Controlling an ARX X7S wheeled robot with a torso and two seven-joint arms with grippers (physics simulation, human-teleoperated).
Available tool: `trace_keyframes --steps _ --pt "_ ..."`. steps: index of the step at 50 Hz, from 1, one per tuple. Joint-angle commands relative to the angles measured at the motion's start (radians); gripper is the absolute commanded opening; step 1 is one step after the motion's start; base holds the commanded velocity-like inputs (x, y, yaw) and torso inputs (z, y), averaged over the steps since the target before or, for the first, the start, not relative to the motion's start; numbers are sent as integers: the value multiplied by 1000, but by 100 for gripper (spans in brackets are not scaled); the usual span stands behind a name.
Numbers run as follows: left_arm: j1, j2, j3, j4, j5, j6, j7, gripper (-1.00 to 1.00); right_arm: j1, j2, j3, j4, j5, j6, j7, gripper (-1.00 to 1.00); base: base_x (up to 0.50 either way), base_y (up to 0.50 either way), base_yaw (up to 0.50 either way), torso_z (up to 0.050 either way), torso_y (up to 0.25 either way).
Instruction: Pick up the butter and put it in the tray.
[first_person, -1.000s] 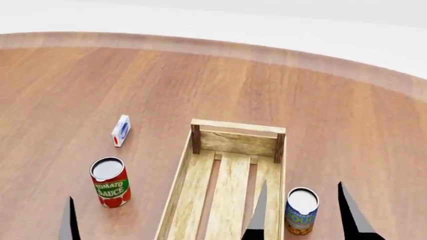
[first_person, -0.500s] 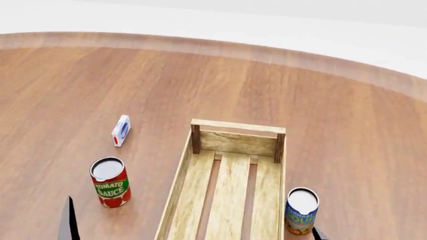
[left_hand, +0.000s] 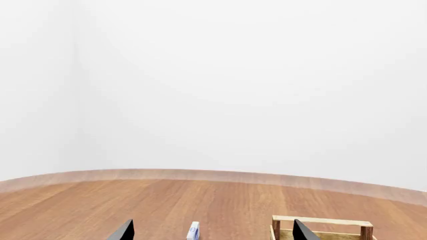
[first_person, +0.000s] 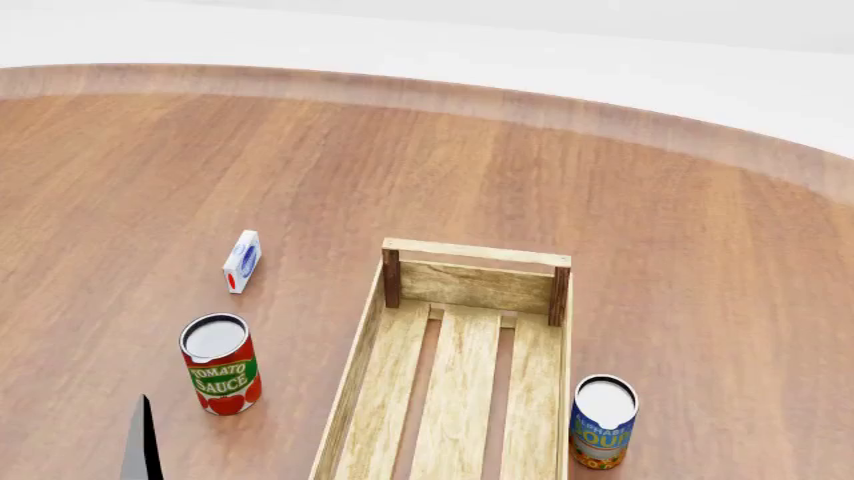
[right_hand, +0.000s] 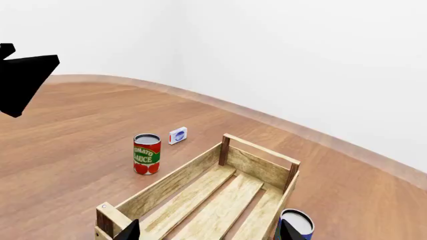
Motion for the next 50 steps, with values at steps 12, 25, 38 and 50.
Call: trace_keyframes --steps 12,25,38,50 --pt "-11 9 -23 7 -17 -16 19 100 35 227 28 -28 97 267 -89 100 0 0 0 0 0" --pt "-15 2 -20 1 -22 -11 12 100 147 370 -33 -62 193 427 -122 100 0 0 0 0 0" --pt "-18 -2 -4 -5 -18 -8 6 100 281 480 -114 -94 261 567 -137 100 0 0 0 0 0" --pt "-18 -7 -3 -14 -24 4 0 100 542 520 -281 -133 312 777 -142 100 0 0 0 0 0"
